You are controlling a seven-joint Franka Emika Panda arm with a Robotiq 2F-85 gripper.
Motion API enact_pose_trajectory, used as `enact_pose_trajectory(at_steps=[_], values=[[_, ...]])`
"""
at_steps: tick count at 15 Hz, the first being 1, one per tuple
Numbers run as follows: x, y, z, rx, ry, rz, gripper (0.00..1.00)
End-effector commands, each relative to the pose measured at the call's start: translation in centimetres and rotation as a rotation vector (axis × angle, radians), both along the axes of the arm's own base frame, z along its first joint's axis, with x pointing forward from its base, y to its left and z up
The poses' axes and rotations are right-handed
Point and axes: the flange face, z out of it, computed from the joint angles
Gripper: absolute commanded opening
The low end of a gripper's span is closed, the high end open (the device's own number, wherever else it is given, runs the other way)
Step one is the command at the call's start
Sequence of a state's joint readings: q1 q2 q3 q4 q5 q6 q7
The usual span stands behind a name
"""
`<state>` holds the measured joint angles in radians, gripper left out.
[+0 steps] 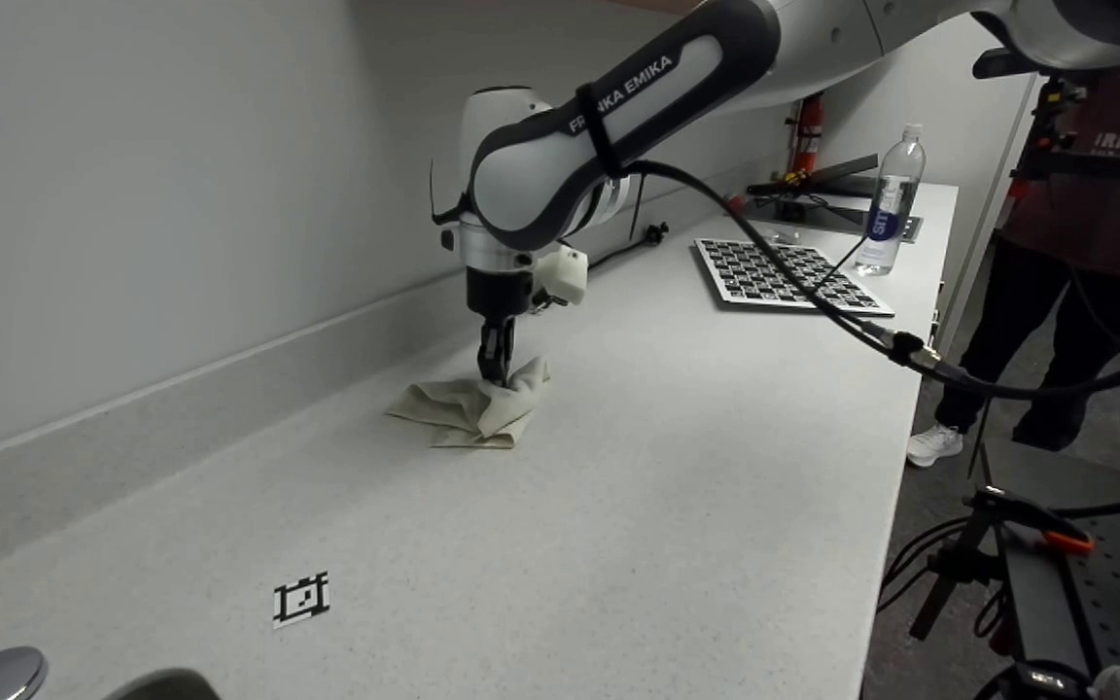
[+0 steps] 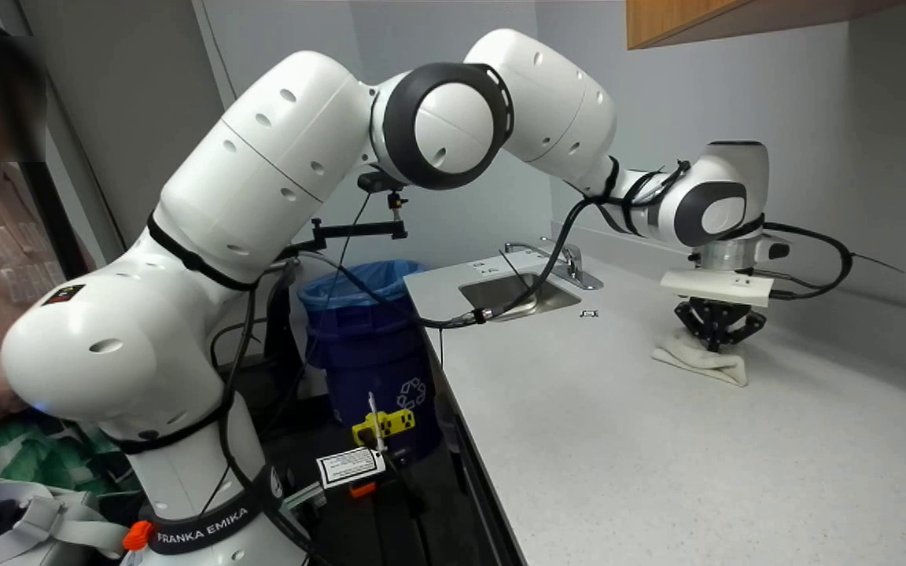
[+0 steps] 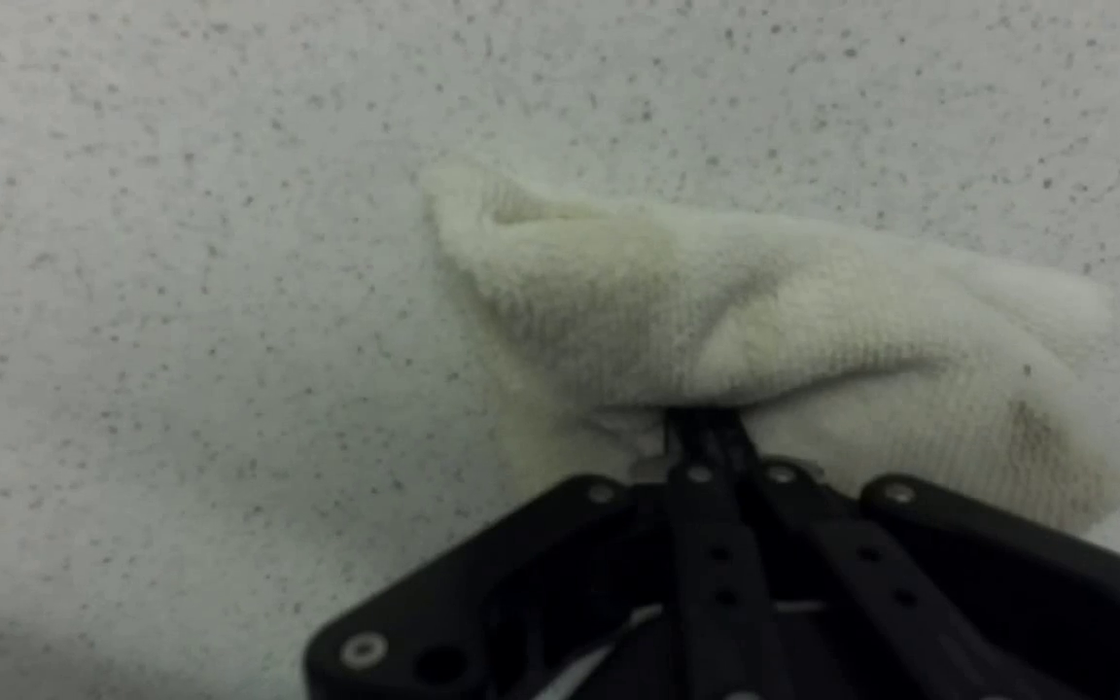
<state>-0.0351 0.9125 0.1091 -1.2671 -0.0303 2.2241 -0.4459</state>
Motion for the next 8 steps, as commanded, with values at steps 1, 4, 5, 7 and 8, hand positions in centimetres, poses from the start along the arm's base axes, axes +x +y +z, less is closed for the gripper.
enact_pose_trajectory(at_steps=[1,4,5,7,8], values=[[-2.5,-1.5,-4.1,-0.025,0.079,-0.008,0.00],[-5.0,-2.0,-4.0,0.009,0.101,-0.039,0.00],[-5.7,-2.2,-3.7,0.019,0.108,-0.053,0.00],[-7.4,-2.5,-3.3,0.046,0.127,-0.075,0.00],[-8.2,-2.8,-3.1,0.059,0.136,-0.090,0.00]])
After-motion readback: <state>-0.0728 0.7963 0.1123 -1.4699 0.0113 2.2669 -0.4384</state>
